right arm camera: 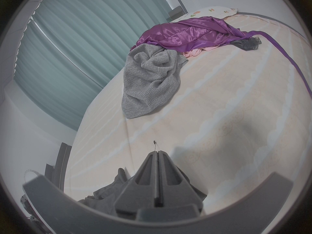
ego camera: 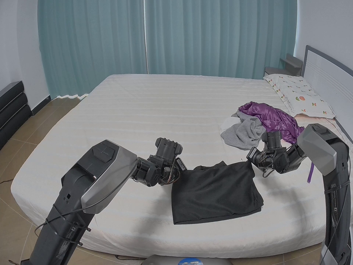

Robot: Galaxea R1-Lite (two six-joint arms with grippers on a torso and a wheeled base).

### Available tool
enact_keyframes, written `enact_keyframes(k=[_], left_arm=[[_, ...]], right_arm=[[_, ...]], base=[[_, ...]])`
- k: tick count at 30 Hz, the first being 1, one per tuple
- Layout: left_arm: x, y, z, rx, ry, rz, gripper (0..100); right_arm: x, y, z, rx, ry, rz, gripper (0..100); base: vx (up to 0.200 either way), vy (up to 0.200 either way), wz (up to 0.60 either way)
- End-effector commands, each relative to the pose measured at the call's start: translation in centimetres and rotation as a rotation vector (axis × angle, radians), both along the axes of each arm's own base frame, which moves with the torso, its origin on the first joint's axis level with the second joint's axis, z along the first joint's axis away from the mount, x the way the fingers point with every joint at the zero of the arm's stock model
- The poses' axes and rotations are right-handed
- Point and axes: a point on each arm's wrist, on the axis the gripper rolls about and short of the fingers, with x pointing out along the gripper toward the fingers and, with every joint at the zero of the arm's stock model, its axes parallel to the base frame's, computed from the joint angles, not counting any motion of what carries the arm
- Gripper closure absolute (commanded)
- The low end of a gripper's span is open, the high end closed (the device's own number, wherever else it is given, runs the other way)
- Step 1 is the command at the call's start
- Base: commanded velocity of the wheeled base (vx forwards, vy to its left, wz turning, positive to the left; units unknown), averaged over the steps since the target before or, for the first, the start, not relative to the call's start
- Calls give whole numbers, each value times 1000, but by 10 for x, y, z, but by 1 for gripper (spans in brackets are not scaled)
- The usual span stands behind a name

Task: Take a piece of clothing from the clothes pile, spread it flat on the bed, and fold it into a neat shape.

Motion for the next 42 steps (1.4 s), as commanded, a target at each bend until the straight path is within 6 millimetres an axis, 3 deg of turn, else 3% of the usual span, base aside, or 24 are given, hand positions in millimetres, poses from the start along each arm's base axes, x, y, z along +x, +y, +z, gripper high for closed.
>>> enact_keyframes(k=[1, 11, 23, 24, 25, 26, 35, 36, 37, 38, 42], left_arm=[[2, -1, -5, 0, 1, 3, 100], [5, 6, -2, 53, -41, 117, 100], [4, 8, -7, 52, -23, 129, 100], [4, 8, -7, 51, -21, 128, 100], [4, 8, -6, 49, -22, 129, 100], [4, 8, -6, 49, -22, 129, 0], [2, 13, 5, 36, -22, 145, 0], [1, 25, 24, 15, -27, 166, 0], [1, 26, 27, 11, -29, 168, 0], [-5, 37, 44, -19, -24, 169, 0], [-17, 52, 60, -38, 4, 170, 0]], right_arm=[[1, -1, 1, 1, -4, -2, 100], [4, 0, -4, 1, -32, 2, 100], [10, 5, -20, -10, -49, 9, 100], [10, 5, -20, -12, -49, 12, 0], [10, 5, -21, -12, -46, 15, 0], [9, 5, -20, -13, -43, 15, 0], [-19, -4, 11, 40, -65, 67, 0], [-34, -10, 18, 65, -79, 96, 0], [-35, -11, 19, 66, -81, 98, 0], [-55, -15, 23, 85, -89, 154, 0], [-88, -20, 22, 94, -70, 228, 0]], base=[[0, 0, 0], [0, 0, 0], [0, 0, 0], [0, 0, 0], [0, 0, 0], [0, 0, 0], [0, 0, 0], [0, 0, 0], [0, 0, 0], [0, 0, 0], [0, 0, 0]])
